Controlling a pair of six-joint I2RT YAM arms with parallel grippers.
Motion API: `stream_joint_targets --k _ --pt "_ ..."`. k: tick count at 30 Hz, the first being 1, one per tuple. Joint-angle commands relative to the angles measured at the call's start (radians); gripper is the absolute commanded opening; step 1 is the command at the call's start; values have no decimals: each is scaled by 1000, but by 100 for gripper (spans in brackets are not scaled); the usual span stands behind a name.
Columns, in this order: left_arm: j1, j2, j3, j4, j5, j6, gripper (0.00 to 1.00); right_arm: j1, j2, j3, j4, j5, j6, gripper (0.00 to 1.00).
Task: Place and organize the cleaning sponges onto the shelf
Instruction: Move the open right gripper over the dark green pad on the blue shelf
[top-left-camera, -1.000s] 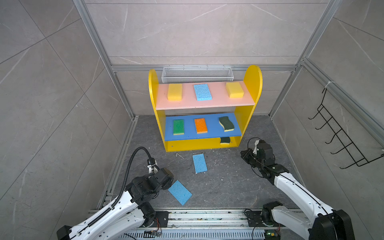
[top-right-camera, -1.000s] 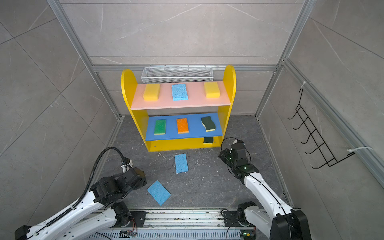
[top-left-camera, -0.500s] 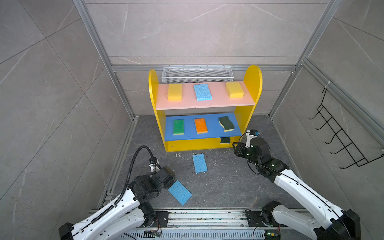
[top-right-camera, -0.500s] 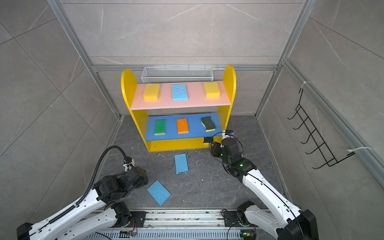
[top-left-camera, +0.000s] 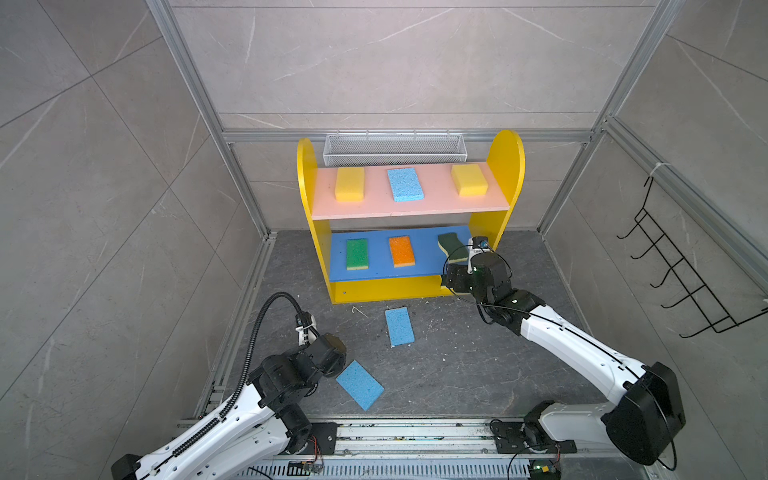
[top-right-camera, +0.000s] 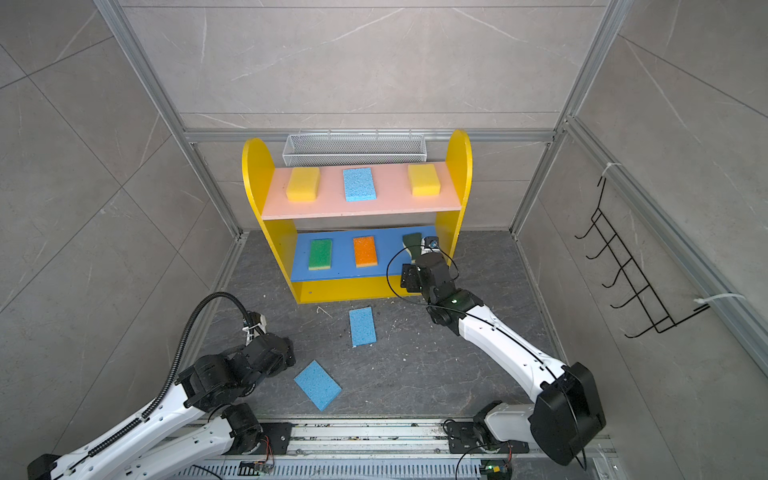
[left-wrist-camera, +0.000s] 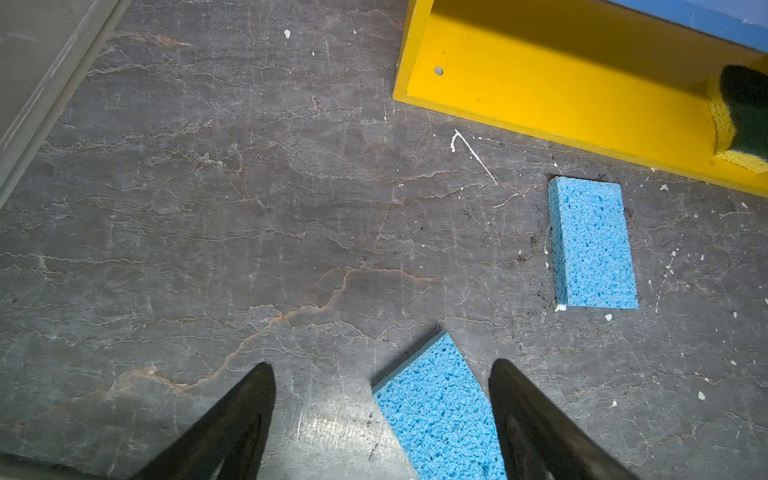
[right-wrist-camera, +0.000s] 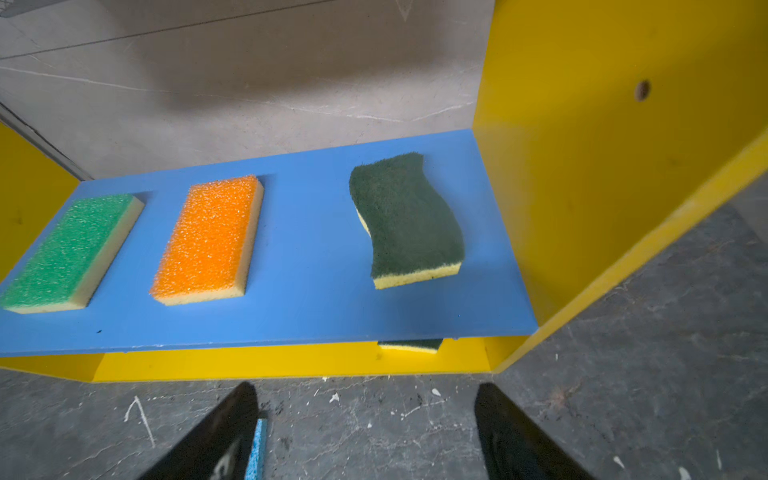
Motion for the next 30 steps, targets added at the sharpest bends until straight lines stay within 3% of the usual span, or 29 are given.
stream_joint_targets --k 1,9,13,30 --pt "-1 0 12 19 -42 21 84 4 60 81 -18 61 -41 87" --pt "-1 2 17 19 -51 8 85 -20 189 219 -117 78 -26 99" --pt "-1 1 17 20 -53 5 86 -39 249 276 -168 73 -15 99" --pt "-1 8 2 29 -75 -3 86 -105 338 277 -68 32 -65 99"
